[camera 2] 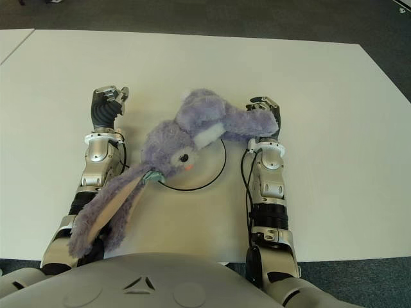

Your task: Put the doll into the plate.

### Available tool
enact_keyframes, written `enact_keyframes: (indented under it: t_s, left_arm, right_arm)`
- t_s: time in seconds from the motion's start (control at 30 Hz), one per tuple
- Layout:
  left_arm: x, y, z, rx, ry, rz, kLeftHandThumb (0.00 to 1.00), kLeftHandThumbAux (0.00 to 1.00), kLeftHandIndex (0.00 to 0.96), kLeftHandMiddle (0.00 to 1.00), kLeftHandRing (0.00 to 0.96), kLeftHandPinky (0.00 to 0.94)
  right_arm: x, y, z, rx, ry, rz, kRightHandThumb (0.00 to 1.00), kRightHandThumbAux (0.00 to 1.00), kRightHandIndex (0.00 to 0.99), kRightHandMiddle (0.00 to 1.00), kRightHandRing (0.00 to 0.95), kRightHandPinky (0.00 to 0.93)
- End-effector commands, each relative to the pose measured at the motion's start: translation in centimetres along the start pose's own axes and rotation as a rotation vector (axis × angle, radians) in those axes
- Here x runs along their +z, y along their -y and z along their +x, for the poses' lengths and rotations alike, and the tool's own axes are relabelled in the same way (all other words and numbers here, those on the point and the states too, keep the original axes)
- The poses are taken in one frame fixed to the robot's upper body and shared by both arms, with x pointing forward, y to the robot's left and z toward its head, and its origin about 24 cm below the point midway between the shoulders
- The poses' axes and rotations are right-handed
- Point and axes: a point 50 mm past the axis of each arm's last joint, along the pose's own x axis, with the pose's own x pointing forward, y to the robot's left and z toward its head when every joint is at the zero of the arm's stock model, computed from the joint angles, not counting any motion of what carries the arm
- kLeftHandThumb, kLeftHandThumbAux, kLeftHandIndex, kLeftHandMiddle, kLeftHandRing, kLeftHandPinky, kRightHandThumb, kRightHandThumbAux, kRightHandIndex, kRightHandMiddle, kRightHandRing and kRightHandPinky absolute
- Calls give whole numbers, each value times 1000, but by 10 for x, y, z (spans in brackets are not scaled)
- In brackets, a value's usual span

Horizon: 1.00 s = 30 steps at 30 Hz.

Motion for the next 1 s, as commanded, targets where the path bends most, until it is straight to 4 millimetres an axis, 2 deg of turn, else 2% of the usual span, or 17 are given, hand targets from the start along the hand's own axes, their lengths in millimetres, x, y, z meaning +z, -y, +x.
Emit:
enact_keyframes:
  t_s: [0.03,0.5,1.0]
  left_arm:
    - [-33,-10,-23,28,-144,16,454,746,767,862,858,863]
    - [-36,-14,-9,12,-181,32,439,766,771,853,853,824]
    - [-38,-15,-5,-18,-173,32,419,770,779,851,856,829]
  right_arm:
    - [-14,-2,-10,5,-65,1,720,713,441,904,895,908]
    - [-10,-7,-14,22,-62,-2,719,714,441,900,891,902]
    - [-8,-8,-18,40,-45,-1,718,714,441,895,888,901]
